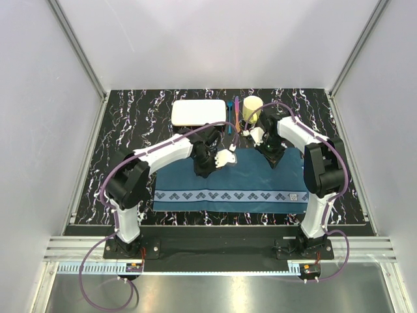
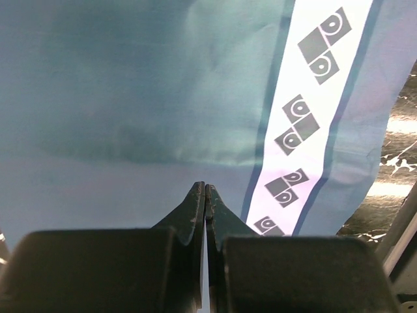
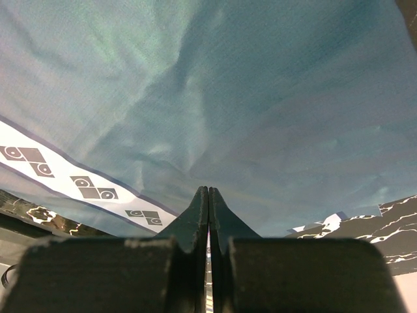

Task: Set the dinner table for one person
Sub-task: Flatten out the napkin at the center of the board.

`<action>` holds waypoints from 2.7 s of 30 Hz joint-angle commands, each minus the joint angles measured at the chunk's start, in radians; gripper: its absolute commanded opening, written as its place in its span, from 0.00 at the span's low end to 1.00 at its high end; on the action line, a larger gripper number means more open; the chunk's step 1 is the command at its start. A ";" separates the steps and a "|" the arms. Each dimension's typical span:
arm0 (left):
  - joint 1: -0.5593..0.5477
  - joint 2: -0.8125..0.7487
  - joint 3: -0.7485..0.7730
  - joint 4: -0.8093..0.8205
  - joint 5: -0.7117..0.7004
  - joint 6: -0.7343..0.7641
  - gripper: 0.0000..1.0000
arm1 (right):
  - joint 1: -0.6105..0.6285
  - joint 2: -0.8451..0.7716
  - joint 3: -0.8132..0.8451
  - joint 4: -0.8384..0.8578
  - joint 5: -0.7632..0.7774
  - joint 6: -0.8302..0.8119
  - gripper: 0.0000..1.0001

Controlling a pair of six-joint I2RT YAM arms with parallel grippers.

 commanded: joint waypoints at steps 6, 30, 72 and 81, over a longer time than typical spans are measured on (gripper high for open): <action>-0.007 0.064 -0.015 -0.003 0.068 0.015 0.00 | -0.001 -0.006 0.005 0.008 -0.012 0.011 0.00; -0.025 0.108 -0.085 0.013 -0.035 0.035 0.86 | -0.001 -0.009 0.024 -0.005 -0.023 0.005 0.00; 0.053 0.163 0.283 -0.198 -0.153 -1.138 0.00 | 0.001 0.048 0.143 -0.005 -0.069 0.051 0.00; 0.035 0.203 0.245 -0.124 -0.081 -1.201 0.00 | 0.001 0.054 0.194 -0.005 -0.048 0.075 0.00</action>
